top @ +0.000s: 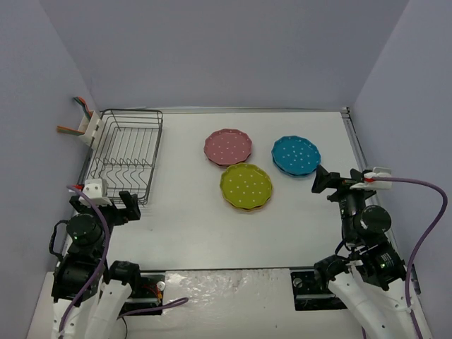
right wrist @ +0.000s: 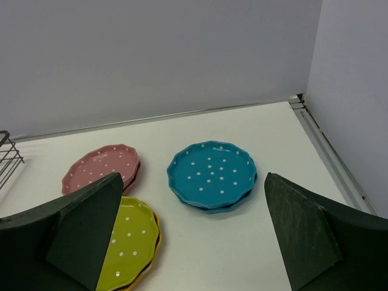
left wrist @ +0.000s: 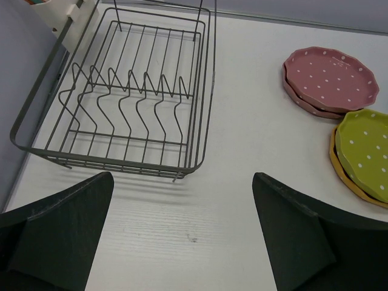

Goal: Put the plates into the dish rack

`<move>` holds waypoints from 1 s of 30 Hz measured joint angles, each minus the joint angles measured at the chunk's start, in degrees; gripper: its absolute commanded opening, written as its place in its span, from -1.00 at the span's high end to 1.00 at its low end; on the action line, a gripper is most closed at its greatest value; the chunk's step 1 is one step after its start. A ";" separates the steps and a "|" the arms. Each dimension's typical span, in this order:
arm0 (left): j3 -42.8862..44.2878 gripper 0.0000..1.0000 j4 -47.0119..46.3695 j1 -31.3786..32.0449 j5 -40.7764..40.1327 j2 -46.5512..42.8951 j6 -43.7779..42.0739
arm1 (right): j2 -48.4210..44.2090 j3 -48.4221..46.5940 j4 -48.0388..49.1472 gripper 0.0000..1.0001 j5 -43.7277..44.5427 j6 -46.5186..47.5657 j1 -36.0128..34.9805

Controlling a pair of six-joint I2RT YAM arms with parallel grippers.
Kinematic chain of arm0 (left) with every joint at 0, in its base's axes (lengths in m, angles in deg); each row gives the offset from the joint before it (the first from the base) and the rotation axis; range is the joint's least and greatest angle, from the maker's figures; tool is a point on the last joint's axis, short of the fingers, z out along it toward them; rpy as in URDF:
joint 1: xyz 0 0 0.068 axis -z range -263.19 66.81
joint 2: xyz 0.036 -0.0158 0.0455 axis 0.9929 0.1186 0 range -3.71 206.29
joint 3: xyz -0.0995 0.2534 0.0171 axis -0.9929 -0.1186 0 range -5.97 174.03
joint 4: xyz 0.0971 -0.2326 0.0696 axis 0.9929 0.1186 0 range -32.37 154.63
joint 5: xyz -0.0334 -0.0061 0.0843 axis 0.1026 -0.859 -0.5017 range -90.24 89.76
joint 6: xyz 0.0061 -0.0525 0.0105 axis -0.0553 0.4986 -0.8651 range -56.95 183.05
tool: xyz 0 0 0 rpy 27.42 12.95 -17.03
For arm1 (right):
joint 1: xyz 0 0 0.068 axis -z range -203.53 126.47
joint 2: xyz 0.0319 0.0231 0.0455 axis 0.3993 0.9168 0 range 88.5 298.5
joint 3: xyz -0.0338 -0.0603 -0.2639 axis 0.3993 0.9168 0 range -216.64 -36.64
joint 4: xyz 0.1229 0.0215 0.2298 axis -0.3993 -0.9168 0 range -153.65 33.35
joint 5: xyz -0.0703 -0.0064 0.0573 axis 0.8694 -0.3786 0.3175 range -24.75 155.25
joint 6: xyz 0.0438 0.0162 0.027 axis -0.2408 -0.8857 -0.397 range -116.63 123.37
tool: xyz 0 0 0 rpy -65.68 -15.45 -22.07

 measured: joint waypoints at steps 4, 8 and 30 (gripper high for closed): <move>0.00 -0.94 -0.13 -0.01 1.42 1.37 0.01 | 1.66 -0.01 -0.02 -1.00 -0.05 -0.53 0.00; 0.15 -0.94 -0.72 -0.01 4.68 4.77 0.11 | 5.44 -0.46 -0.20 -1.00 -2.03 -2.43 0.00; 5.23 -0.94 -3.13 0.59 14.97 26.15 2.40 | 57.30 -6.78 4.29 -0.59 -19.49 -22.96 -4.79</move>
